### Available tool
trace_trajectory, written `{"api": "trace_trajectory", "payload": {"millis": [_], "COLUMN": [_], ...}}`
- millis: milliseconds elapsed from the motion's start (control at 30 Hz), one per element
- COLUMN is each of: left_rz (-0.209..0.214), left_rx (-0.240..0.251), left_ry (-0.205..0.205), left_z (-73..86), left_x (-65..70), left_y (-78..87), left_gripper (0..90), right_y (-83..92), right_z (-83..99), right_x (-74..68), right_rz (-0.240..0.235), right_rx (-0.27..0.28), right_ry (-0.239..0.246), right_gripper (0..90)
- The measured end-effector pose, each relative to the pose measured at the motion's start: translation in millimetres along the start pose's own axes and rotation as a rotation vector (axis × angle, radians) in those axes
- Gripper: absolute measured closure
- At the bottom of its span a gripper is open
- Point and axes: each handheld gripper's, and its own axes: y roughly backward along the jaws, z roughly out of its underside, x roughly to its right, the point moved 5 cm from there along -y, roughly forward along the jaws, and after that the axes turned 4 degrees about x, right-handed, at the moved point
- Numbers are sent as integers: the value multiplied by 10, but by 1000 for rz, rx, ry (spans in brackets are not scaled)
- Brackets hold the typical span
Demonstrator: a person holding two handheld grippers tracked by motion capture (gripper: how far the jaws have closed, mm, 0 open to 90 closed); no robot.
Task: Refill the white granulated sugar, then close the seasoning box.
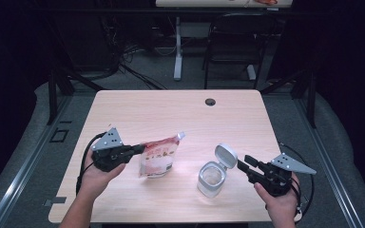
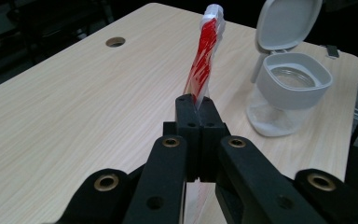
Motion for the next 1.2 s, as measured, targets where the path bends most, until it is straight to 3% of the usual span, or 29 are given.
{"api": "trace_trajectory", "payload": {"millis": [333,767,1000,1200], "left_rz": [59,174,174,178], "left_rx": [8,2,-20,-28], "left_ry": [-30,-77,-79,-46], "left_z": [-83,-132,-57,-23], "left_x": [187,430,333,273], "left_y": [-108,-222,-148,-89], "left_gripper": [900,900,900,858], "right_y": [27,49,34,18], "right_z": [-6,-20,-24,-115], "right_x": [18,31,7,-68], "right_rz": [6,13,9,4], "right_rx": [13,18,7,5], "right_ry": [-8,-9,-1,50], "right_gripper": [603,601,600,606]}}
